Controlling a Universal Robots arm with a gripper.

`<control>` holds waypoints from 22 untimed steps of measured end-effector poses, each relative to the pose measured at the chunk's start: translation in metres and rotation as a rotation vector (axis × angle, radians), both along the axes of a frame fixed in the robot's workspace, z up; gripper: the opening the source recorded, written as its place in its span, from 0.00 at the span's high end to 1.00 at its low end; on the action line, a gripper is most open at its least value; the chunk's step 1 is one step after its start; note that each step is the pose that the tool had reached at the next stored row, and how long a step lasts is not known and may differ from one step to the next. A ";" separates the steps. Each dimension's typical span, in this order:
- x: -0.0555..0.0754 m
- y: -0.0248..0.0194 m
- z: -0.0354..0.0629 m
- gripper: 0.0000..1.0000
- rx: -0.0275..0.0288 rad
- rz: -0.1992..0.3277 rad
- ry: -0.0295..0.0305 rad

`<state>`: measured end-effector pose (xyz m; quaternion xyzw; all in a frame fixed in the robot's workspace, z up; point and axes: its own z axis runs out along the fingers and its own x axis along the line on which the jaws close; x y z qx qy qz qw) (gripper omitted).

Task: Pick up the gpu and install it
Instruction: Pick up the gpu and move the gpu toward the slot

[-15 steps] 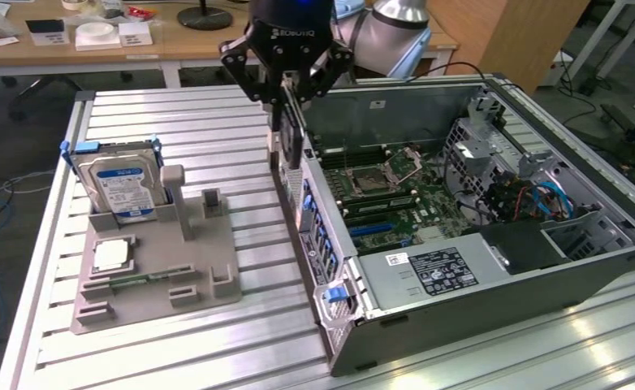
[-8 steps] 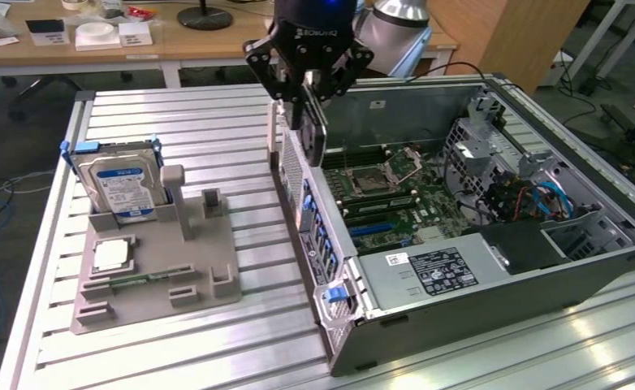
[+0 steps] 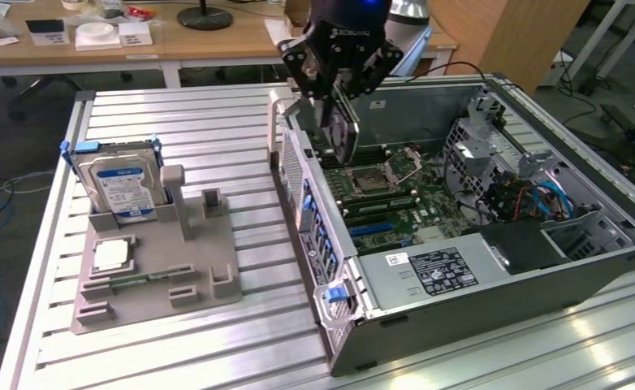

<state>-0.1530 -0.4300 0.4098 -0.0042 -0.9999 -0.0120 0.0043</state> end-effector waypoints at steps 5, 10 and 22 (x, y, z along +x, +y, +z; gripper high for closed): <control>0.020 0.0000 -0.0001 0.72 -0.0001 0.000 0.0000; 0.038 0.0000 -0.0002 0.72 -0.0001 0.000 0.0000; 0.081 0.0000 -0.0005 0.72 0.0000 0.000 0.0000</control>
